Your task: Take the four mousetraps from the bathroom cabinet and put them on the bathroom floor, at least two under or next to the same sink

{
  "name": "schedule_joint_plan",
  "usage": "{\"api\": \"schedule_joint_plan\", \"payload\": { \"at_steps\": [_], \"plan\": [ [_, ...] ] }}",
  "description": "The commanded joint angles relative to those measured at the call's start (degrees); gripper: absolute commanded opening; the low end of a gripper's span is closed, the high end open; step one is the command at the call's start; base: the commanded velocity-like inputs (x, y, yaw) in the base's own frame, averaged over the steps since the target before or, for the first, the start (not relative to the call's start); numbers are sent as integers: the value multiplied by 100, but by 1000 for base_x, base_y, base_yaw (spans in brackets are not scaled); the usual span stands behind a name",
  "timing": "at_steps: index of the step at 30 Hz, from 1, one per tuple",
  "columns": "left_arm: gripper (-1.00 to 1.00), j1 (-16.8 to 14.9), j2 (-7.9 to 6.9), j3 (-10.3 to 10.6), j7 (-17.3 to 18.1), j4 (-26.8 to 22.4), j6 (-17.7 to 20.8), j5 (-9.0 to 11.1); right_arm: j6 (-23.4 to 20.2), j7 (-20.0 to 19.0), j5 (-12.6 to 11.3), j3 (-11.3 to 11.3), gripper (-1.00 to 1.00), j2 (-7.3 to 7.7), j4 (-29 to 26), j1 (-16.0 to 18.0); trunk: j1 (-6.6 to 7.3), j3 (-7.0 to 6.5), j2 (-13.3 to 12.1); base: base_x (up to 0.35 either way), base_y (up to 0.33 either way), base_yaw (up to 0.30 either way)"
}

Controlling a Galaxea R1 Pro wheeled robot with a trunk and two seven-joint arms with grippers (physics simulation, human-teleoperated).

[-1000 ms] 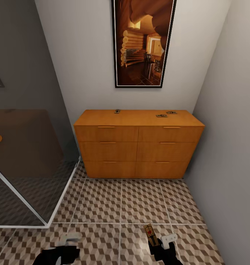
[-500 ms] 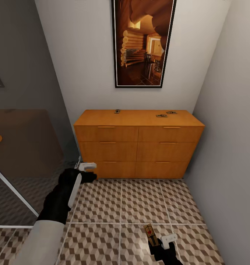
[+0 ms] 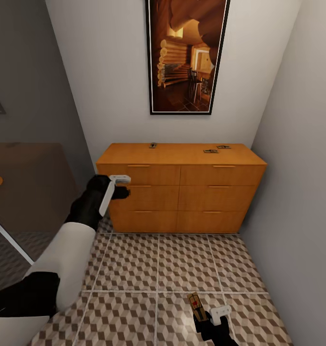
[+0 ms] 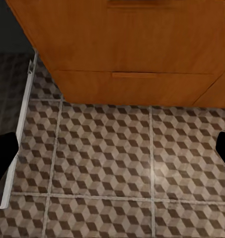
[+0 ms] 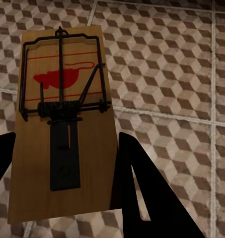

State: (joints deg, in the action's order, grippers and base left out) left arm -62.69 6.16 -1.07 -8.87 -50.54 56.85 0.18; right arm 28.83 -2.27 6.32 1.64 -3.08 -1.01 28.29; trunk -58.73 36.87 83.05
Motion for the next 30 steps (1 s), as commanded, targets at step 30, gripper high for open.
{"api": "schedule_joint_plan", "payload": {
  "at_steps": [30],
  "plan": [
    [100,-26,62,933,-1,-1315,104,52,-77,7,9,12,-100,-40,13,3,0,5,3,0,0,0]
  ]
}}
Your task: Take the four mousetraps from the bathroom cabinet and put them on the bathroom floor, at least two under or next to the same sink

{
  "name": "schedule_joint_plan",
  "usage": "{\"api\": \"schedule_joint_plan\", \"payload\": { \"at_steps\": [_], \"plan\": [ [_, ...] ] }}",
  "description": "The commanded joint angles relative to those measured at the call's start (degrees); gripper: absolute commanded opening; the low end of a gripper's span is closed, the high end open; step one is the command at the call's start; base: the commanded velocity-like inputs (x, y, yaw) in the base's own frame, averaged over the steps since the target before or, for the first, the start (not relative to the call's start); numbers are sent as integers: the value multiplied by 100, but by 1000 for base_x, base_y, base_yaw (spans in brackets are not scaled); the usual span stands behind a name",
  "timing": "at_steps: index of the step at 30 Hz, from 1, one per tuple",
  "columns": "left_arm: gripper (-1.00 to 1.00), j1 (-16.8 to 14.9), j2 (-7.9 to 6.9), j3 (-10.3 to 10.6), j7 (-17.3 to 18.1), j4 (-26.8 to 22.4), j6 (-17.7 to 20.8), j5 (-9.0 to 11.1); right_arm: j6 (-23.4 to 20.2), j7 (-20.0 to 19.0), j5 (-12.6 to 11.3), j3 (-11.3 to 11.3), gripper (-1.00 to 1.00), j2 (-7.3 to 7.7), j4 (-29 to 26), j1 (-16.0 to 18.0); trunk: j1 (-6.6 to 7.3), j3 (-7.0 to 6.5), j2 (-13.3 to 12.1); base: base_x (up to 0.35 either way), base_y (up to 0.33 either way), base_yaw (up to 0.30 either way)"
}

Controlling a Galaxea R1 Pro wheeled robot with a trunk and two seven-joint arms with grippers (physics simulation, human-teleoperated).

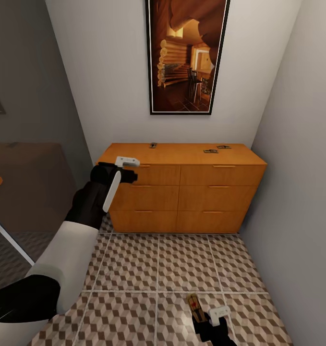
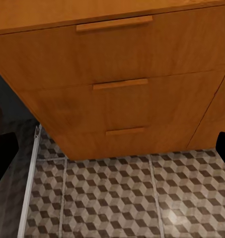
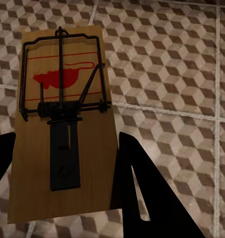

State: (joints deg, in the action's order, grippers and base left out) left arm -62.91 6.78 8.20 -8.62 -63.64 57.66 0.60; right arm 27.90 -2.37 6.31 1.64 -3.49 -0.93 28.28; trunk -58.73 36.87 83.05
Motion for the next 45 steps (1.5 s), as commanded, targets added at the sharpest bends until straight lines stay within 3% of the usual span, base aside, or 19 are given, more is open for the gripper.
{"api": "schedule_joint_plan", "payload": {
  "at_steps": [1,8,17,20,23,26,31,36,45],
  "plan": [
    [100,-3,-1,10,-26,-43,26,10,-19,15,10,11,-100,1,5,3,0,5,3,0,0,0],
    [100,-2,-1,14,-26,-89,42,12,-138,20,11,11,-100,14,8,3,0,5,3,38,0,0],
    [100,-2,-1,14,-26,-87,44,11,-643,8,11,11,-100,43,14,-76,0,5,3,186,0,0],
    [100,-2,-1,11,-26,-97,44,10,-671,31,9,4,-100,70,16,-272,0,5,3,202,0,0],
    [100,-2,-1,8,-26,-104,44,10,-668,37,4,2,-100,219,14,-659,0,5,3,203,0,0],
    [100,-2,7,13,-26,-123,44,10,-650,-4,-27,1,-100,497,14,-1088,0,5,3,203,0,0],
    [100,-2,22,29,-26,-301,44,10,-639,-24,-39,-2,-100,653,14,-1234,0,5,3,203,0,0],
    [100,-2,31,38,-26,-666,51,10,-640,-13,-49,-12,-100,539,6,-1260,0,5,3,200,0,0],
    [100,-2,29,50,-26,-735,52,10,-645,-1,-51,-15,-100,467,5,-1263,0,5,3,158,0,0]
  ]
}}
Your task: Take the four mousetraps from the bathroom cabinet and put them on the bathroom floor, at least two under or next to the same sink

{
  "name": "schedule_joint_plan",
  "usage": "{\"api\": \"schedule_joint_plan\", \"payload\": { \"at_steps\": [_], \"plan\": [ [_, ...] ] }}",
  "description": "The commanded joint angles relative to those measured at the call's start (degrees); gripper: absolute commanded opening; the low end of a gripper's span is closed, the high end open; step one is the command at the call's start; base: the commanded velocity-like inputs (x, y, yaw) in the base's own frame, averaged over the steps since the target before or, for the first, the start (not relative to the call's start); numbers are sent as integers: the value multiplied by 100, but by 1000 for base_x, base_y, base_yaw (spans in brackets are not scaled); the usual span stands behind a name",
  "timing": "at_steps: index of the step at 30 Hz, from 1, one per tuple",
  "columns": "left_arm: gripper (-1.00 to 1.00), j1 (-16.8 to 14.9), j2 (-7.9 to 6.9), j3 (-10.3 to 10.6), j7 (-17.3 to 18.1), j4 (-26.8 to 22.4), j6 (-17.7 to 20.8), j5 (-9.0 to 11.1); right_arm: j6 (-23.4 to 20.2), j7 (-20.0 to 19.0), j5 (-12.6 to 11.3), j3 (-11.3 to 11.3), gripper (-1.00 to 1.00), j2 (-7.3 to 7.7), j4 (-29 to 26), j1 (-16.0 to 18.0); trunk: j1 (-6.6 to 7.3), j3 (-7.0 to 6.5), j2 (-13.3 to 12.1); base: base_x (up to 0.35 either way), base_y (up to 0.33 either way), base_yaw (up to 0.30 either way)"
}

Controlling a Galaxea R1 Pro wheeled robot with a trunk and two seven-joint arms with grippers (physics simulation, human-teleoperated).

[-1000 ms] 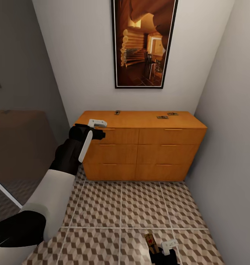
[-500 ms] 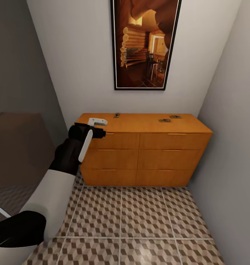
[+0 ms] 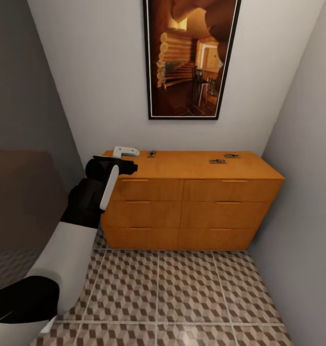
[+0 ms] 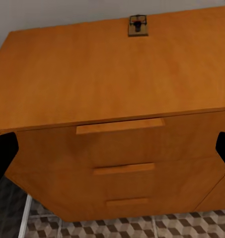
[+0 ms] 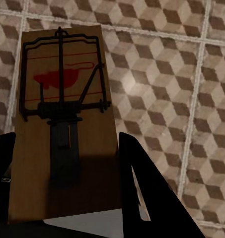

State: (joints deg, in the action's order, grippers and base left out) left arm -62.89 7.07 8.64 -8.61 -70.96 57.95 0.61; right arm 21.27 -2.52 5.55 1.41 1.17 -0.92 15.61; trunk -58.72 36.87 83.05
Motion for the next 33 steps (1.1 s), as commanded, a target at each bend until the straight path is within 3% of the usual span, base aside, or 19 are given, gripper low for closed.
{"api": "schedule_joint_plan", "payload": {
  "at_steps": [1,19,26,33],
  "plan": [
    [100,-4,-1,6,-26,-4,23,9,18,15,26,8,-100,0,4,2,-1,5,3,130,0,0],
    [100,-4,1,20,-26,196,23,18,18,15,26,8,-100,-20,4,1,-1,5,3,138,0,0],
    [100,-4,0,455,354,370,23,64,18,15,26,8,-100,-20,0,2,-1,5,3,163,0,0],
    [100,-4,-9,579,543,412,21,70,18,15,26,8,-100,-20,-3,1,-1,5,3,162,0,0]
  ]
}}
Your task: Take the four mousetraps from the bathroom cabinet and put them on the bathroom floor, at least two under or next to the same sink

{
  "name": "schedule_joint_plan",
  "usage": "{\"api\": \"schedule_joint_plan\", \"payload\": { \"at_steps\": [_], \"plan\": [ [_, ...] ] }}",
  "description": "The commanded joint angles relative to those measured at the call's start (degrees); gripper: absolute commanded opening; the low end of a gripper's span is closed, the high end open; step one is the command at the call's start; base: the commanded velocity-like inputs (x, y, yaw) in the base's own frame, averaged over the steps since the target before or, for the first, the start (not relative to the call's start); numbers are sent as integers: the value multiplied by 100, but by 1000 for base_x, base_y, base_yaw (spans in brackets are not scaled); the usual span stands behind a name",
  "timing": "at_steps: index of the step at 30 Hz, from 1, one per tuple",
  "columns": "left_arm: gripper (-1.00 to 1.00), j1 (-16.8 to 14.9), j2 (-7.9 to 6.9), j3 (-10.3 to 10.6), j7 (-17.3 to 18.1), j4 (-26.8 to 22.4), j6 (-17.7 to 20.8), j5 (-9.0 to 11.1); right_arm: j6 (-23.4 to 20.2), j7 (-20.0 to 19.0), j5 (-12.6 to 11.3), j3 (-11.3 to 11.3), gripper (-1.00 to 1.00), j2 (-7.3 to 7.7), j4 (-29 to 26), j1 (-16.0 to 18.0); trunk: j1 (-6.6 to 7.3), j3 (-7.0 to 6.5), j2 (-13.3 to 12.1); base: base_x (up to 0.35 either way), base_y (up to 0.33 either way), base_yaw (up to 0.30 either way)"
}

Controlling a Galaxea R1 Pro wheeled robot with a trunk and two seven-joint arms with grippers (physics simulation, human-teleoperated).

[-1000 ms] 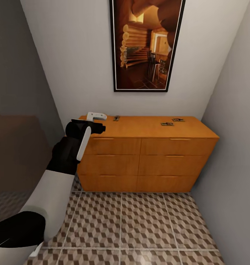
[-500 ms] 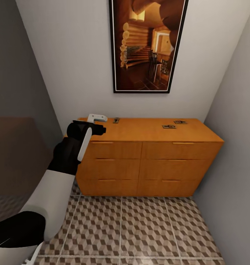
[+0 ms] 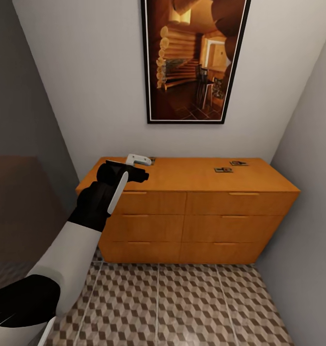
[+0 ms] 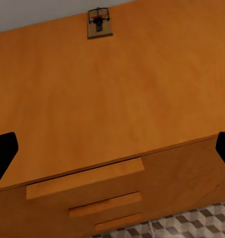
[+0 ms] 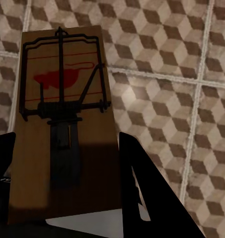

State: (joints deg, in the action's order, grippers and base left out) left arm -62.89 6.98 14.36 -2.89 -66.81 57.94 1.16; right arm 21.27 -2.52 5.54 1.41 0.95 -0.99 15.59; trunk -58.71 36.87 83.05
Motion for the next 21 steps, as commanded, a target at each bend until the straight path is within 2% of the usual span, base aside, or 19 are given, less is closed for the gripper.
{"api": "schedule_joint_plan", "payload": {
  "at_steps": [1,21],
  "plan": [
    [100,-4,-5,9,-26,11,22,15,18,14,26,9,-100,2,3,2,-1,5,3,153,0,0],
    [100,-4,-20,14,-19,60,16,24,18,14,26,9,-100,-1,4,1,-1,5,3,154,0,0]
  ]
}}
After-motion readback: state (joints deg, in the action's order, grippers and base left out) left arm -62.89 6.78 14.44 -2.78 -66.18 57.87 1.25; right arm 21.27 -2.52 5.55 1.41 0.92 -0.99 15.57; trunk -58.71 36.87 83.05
